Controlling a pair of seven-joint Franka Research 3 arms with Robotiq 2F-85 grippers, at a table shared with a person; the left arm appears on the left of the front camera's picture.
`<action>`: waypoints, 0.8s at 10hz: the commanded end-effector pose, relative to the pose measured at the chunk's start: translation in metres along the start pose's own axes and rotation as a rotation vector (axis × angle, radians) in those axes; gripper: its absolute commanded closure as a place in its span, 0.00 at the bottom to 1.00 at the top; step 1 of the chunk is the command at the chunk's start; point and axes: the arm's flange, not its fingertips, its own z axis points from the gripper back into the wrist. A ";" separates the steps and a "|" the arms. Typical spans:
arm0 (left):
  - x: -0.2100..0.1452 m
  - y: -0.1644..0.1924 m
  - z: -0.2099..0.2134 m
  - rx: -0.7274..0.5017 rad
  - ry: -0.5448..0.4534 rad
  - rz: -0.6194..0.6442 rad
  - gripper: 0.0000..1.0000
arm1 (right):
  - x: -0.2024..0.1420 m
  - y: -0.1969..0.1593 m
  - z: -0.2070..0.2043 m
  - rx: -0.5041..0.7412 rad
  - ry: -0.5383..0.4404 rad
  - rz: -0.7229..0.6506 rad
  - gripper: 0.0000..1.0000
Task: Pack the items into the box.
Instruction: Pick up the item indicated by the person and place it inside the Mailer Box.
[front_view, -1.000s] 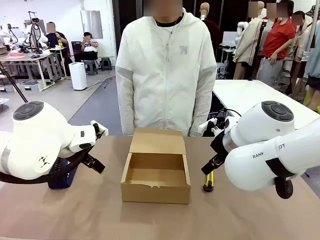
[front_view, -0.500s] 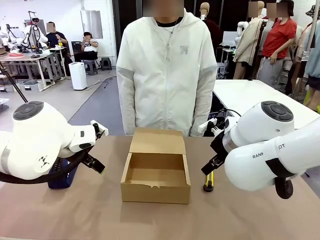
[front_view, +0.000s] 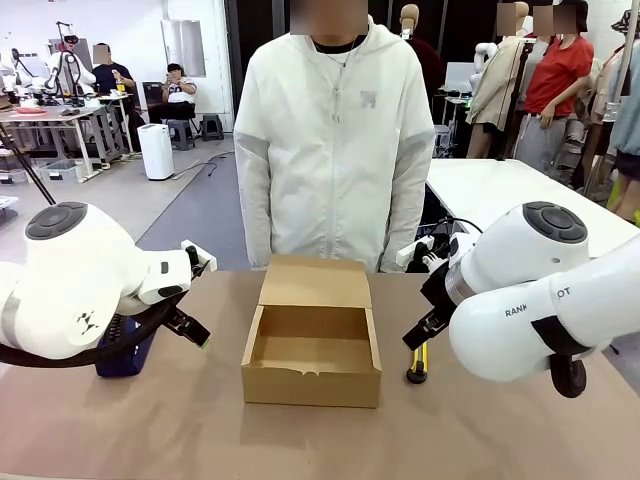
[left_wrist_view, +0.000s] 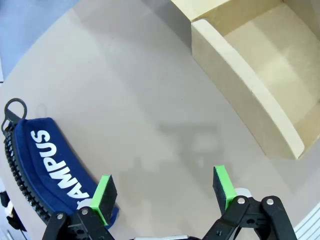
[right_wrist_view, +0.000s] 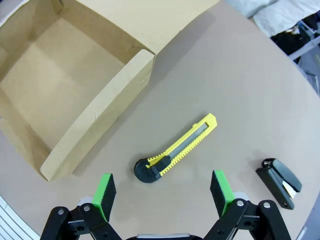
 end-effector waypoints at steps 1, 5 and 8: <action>0.000 0.000 0.000 0.000 0.000 0.000 0.00 | 0.000 0.000 0.001 0.000 -0.002 -0.001 0.00; 0.034 0.009 0.038 -0.220 0.131 0.317 0.00 | 0.031 -0.039 0.035 0.262 0.165 -0.362 0.00; 0.053 0.060 0.101 -0.546 0.045 0.561 0.00 | 0.039 -0.109 0.104 0.789 0.131 -0.588 0.00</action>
